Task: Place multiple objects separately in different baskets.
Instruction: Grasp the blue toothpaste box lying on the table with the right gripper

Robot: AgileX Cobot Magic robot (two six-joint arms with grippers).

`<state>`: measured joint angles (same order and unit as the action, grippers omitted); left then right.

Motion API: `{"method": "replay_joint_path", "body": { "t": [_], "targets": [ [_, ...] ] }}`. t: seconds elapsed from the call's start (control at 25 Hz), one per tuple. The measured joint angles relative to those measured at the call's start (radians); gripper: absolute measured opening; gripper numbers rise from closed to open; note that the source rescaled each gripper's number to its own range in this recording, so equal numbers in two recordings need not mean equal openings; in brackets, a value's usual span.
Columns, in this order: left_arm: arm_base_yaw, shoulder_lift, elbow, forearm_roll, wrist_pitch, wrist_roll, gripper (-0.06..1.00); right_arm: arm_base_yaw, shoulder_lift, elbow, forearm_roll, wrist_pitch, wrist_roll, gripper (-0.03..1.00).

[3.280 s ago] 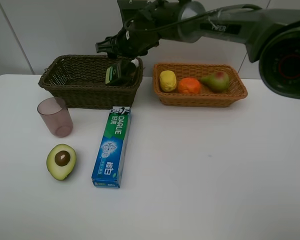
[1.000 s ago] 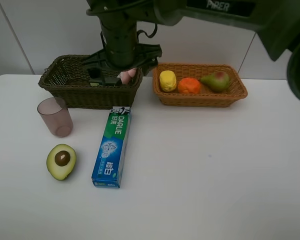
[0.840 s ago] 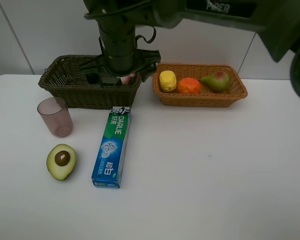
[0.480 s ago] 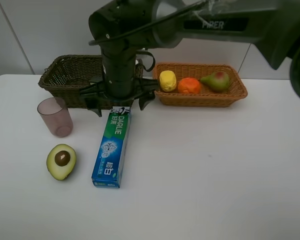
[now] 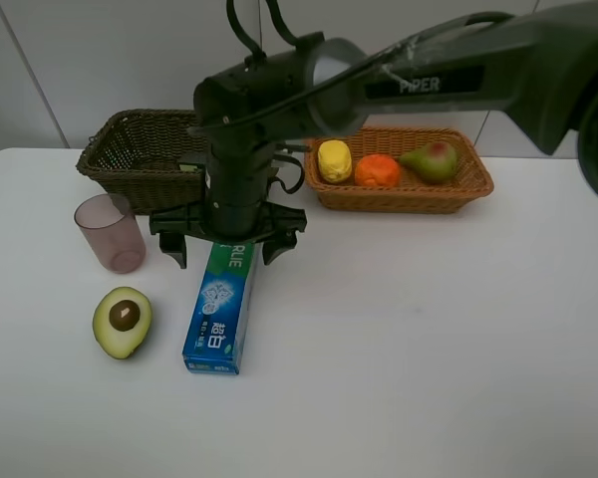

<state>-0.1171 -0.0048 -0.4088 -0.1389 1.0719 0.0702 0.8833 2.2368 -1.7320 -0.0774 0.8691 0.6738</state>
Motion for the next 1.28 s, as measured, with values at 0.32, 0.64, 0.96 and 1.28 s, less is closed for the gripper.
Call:
{"method": "replay_joint_path", "body": {
  "t": [0.32, 0.64, 0.96, 1.28],
  "targets": [
    [0.0, 0.0, 0.0, 0.0, 0.0, 0.0, 0.98, 0.0, 0.04, 0.009, 0.045, -0.032, 0.004, 1.0],
    [0.0, 0.0, 0.0, 0.0, 0.0, 0.0, 0.98, 0.0, 0.081, 0.01, 0.066, -0.039, 0.003, 1.0],
    [0.0, 0.0, 0.0, 0.0, 0.0, 0.0, 0.98, 0.0, 0.082, 0.01, 0.077, -0.042, 0.003, 1.0],
    [0.0, 0.0, 0.0, 0.0, 0.0, 0.0, 0.98, 0.0, 0.082, 0.01, 0.115, -0.043, 0.003, 1.0]
  ]
}}
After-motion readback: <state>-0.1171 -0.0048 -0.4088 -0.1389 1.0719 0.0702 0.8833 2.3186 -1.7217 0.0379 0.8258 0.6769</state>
